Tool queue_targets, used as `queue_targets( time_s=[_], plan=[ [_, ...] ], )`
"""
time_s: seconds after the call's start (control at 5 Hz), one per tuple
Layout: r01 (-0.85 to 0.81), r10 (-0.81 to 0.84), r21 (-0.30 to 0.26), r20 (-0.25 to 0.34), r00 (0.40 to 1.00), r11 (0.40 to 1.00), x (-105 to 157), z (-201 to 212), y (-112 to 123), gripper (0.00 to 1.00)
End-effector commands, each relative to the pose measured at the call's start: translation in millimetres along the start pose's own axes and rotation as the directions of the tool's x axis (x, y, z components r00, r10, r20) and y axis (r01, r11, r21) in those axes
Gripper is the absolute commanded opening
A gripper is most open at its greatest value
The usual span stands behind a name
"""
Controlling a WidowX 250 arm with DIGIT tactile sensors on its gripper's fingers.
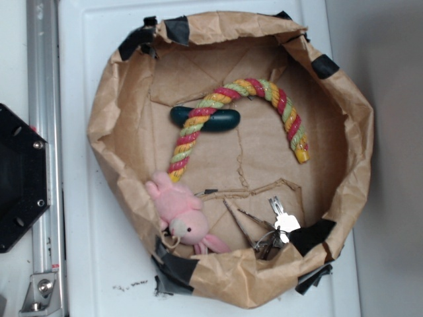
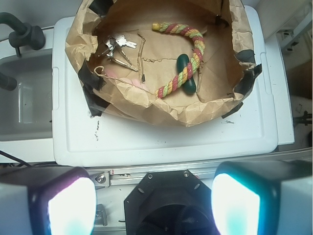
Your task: Grab the multicolored rope.
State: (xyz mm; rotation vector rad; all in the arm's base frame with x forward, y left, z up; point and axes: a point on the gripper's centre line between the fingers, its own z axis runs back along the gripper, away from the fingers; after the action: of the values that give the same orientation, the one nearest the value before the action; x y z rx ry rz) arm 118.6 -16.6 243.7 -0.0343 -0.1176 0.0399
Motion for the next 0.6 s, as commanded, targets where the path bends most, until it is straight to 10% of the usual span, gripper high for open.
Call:
queue_targets(
  time_s=[0.0, 0.4],
  plan=[
    [0.000, 0.000, 0.000, 0.000, 1.000, 1.000, 0.0, 0.0, 0.0, 1.00],
    [-0.119, 0.113, 0.082, 0.074, 0.991, 0.990, 91.9, -84.9, 26.6, 1.00]
  ],
)
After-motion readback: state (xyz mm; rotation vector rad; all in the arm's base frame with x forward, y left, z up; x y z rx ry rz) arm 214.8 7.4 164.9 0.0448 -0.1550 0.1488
